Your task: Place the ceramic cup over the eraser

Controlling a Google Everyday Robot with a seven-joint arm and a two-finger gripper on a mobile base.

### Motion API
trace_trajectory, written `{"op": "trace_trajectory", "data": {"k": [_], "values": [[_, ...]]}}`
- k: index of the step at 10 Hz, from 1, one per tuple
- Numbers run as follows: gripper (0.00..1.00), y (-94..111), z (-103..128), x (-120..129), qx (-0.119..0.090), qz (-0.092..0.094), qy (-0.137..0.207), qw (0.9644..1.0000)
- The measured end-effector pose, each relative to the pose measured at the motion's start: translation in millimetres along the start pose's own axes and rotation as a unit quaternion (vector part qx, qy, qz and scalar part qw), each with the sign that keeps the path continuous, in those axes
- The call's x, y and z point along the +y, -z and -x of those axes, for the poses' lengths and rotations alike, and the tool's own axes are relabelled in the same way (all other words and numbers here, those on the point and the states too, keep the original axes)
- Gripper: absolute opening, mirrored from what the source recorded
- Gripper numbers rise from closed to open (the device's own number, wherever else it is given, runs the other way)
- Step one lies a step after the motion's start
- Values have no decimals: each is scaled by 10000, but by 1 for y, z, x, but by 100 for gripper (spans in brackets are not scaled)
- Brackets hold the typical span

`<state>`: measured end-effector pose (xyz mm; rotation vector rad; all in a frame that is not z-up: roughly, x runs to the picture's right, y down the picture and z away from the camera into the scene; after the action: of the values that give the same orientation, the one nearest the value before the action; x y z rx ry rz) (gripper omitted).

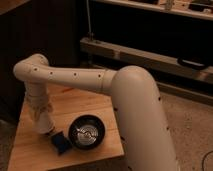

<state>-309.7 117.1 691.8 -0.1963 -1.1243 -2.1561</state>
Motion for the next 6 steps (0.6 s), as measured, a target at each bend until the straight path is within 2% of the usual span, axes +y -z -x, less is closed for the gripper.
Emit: {"op": "trace_trajectory", "data": {"k": [3,6], "values": [[80,2,0,1,140,-5,13,9999],[80,2,-1,0,146,-9,39,9999]]}}
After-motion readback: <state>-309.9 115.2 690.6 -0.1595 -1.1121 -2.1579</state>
